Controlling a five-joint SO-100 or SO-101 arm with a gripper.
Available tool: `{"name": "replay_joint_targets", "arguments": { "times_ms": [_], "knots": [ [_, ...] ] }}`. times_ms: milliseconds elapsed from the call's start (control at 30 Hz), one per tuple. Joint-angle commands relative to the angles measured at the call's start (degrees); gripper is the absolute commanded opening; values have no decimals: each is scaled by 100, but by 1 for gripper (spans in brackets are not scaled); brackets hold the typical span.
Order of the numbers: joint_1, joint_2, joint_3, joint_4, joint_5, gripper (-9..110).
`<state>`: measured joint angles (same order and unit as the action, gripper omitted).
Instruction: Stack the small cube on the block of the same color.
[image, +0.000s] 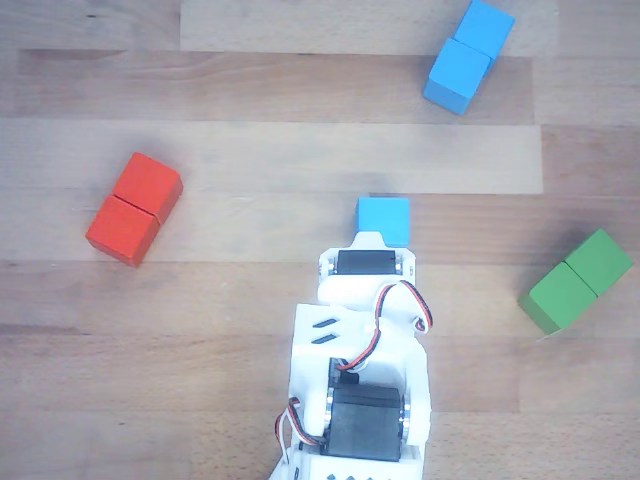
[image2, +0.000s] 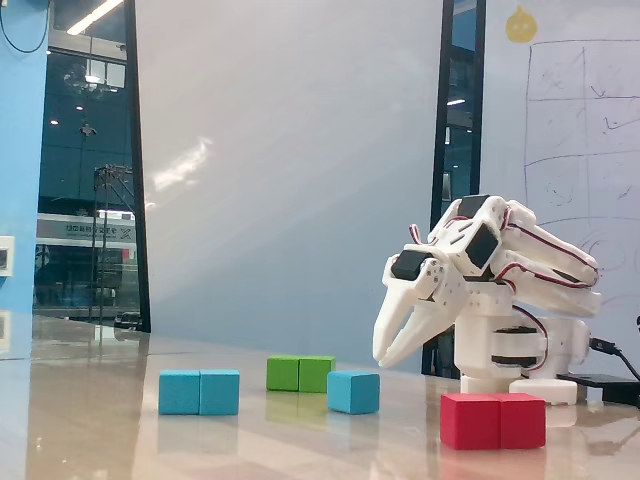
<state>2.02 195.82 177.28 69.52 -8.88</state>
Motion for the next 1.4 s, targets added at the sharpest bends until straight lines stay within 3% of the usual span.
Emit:
{"name": "replay_joint_targets", "arguments": {
  "times_ms": [0, 533, 867, 1067, 1367],
  "knots": [
    [35, 176, -141, 18, -26, 0],
    [53, -176, -861, 44, -26, 0],
    [62, -3577, -4271, 141, -35, 0],
    [-9, -5291, -6328, 1222, -35, 0],
    [0, -7075, -6785, 2136, 35, 0]
  ]
}}
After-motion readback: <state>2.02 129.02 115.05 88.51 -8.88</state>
